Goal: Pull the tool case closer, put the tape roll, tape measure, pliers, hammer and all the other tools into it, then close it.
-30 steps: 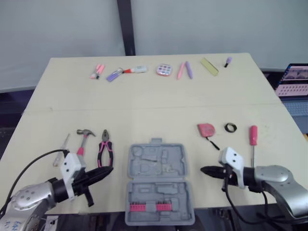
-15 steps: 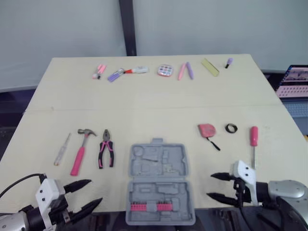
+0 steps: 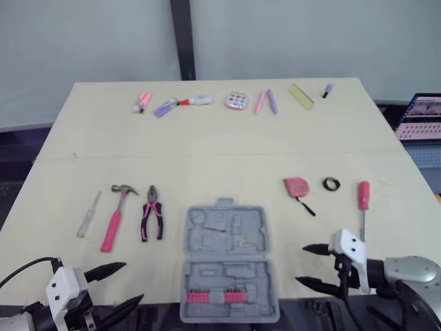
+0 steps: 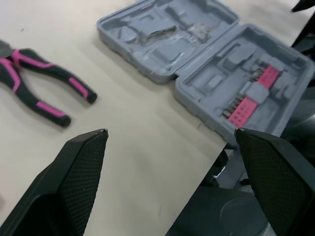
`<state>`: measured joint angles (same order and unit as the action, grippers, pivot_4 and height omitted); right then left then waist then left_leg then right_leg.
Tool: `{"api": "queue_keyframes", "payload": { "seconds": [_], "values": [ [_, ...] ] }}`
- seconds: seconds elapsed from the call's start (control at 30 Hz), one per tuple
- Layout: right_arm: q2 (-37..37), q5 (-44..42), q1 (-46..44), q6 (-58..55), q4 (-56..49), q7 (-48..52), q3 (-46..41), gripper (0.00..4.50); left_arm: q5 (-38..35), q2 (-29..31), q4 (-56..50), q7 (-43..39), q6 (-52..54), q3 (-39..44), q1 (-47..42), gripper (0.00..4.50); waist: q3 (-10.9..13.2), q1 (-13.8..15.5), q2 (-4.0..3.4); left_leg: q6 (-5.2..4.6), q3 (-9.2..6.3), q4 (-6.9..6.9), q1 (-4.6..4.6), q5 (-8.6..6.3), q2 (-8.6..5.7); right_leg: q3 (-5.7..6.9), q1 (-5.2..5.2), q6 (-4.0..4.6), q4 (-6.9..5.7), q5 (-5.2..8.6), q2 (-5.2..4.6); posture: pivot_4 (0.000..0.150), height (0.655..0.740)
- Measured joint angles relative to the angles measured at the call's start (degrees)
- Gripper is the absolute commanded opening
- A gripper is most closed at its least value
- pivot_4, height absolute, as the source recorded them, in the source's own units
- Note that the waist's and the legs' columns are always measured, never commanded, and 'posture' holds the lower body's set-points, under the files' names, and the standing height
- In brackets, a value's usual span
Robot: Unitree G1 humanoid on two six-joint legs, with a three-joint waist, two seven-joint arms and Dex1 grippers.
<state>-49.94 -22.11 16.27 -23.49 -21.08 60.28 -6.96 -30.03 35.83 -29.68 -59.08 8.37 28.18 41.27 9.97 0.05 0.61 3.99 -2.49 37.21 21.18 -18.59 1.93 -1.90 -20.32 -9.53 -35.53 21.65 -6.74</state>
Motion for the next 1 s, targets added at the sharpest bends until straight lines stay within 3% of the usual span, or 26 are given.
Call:
{"api": "queue_keyframes", "payload": {
  "seconds": [0.17,0.43,0.6,0.73,1.0],
  "values": [
    [-1.8,0.0,-2.5,-0.3,1.7,0.3,-1.1,4.39,-5.3,4.5,-7.6,-0.1,4.2,-2.3,-7.6,4.42,0.0,-0.2,-0.09,0.00,0.00,-0.06,-0.04,0.00,0.00,-0.02,0.04,0.00,0.01,0.00,0.01,0.150,0.7400],
    [-6.0,0.8,-8.8,-4.5,4.0,-0.7,-2.2,4.39,-3.2,4.4,-7.9,4.0,5.7,-9.9,-15.7,4.42,0.0,-0.2,-0.12,0.01,0.02,0.01,-0.02,0.01,0.00,-0.06,-0.01,0.00,-0.04,0.00,0.02,0.150,0.7400],
    [-9.2,3.2,-21.6,-6.7,11.2,-1.2,-1.0,4.39,-1.4,3.5,-7.7,6.0,6.0,-13.5,-17.6,4.42,0.0,-0.3,-0.15,0.01,0.04,0.01,-0.02,0.01,0.01,-0.09,-0.05,-0.01,-0.07,-0.01,0.02,0.150,0.7400],
    [-10.7,7.9,-32.8,-9.5,19.0,-0.8,6.3,4.39,-0.9,2.9,-7.5,6.9,5.9,-14.8,-18.4,4.42,0.0,-0.3,-0.17,0.01,0.09,0.03,0.01,0.01,0.01,-0.11,-0.08,-0.01,-0.06,-0.01,0.00,0.150,0.7400],
    [-5.4,16.8,-50.4,-10.3,37.6,-0.1,17.7,4.39,-0.5,1.4,-6.5,8.2,5.4,-15.5,-17.9,4.42,0.0,-0.6,-0.19,0.03,0.10,0.02,0.03,0.02,0.01,-0.11,-0.16,-0.01,-0.10,-0.01,0.01,0.150,0.7400]
  ]
}}
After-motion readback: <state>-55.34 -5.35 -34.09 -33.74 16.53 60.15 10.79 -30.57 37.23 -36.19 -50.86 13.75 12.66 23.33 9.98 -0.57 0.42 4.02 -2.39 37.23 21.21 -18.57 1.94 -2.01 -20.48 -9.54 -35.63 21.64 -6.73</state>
